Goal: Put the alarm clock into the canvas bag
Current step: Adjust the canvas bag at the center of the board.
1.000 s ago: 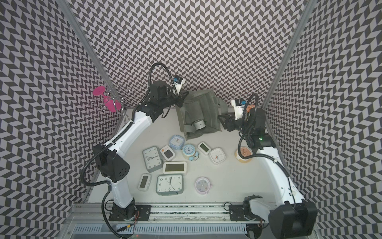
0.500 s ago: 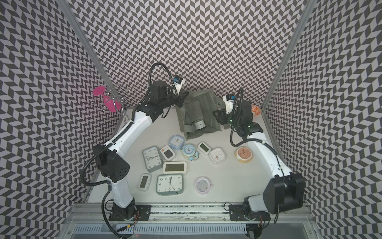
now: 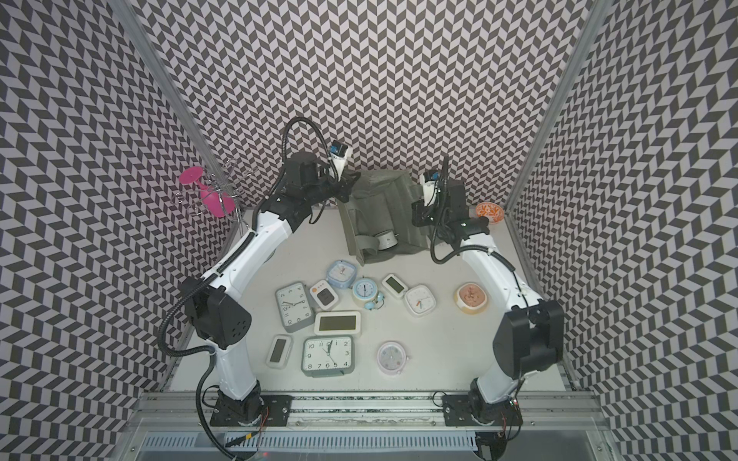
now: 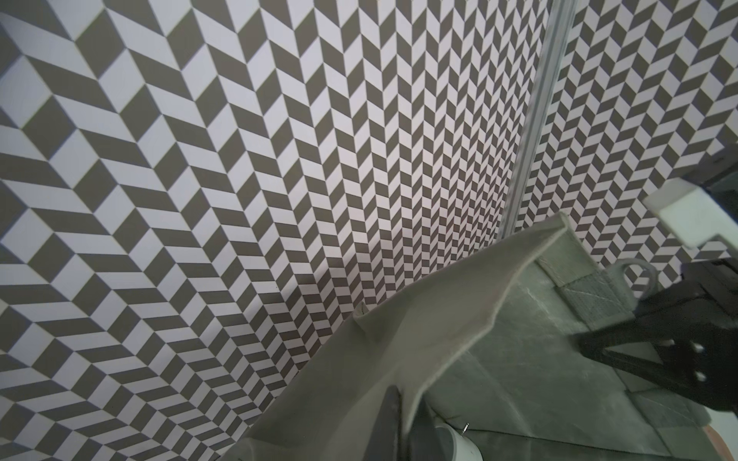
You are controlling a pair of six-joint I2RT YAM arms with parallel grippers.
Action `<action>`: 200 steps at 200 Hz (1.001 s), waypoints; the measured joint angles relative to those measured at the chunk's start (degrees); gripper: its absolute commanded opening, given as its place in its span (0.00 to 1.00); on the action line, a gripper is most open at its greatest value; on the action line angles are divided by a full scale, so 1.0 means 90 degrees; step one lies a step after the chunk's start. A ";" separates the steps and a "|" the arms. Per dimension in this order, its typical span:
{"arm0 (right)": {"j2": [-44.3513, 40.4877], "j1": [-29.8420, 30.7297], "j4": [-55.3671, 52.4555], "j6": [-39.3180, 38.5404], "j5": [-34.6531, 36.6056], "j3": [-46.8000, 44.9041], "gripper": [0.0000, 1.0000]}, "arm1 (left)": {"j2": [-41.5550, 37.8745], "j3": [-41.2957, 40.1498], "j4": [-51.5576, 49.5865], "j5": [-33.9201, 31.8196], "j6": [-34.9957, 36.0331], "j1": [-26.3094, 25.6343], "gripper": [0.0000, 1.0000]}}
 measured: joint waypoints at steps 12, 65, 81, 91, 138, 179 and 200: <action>0.0136 0.0141 -0.0153 -0.0012 0.0083 0.0304 0.00 | 0.0051 0.0083 0.0058 0.0029 -0.0075 0.0163 0.43; 0.0267 0.0573 -0.0112 0.0289 0.0610 0.0520 0.00 | -0.0338 -0.0238 0.0170 0.0051 -0.0488 0.0529 0.74; 0.0095 0.0597 0.0073 0.0454 0.0712 0.0185 0.00 | -0.0954 -0.0981 0.0172 -0.0073 -0.0622 0.0427 0.75; -0.0036 0.0600 0.0168 0.0546 0.0765 0.0005 0.00 | -0.1474 -0.1588 0.0204 -0.0219 -0.0670 0.0316 0.75; -0.0260 0.0600 0.0345 0.0687 0.0857 -0.0296 0.00 | -0.3351 -0.3679 0.0612 -0.0566 -0.0661 -0.0493 0.67; -0.0313 0.0600 0.0461 0.0690 0.0840 -0.0408 0.00 | -0.3638 -0.4223 0.0578 -0.0719 -0.0313 -0.0835 0.68; -0.0410 0.0597 0.0539 0.0690 0.0833 -0.0566 0.00 | -0.3390 -0.4211 0.0556 -0.0826 -0.0573 -0.0833 0.67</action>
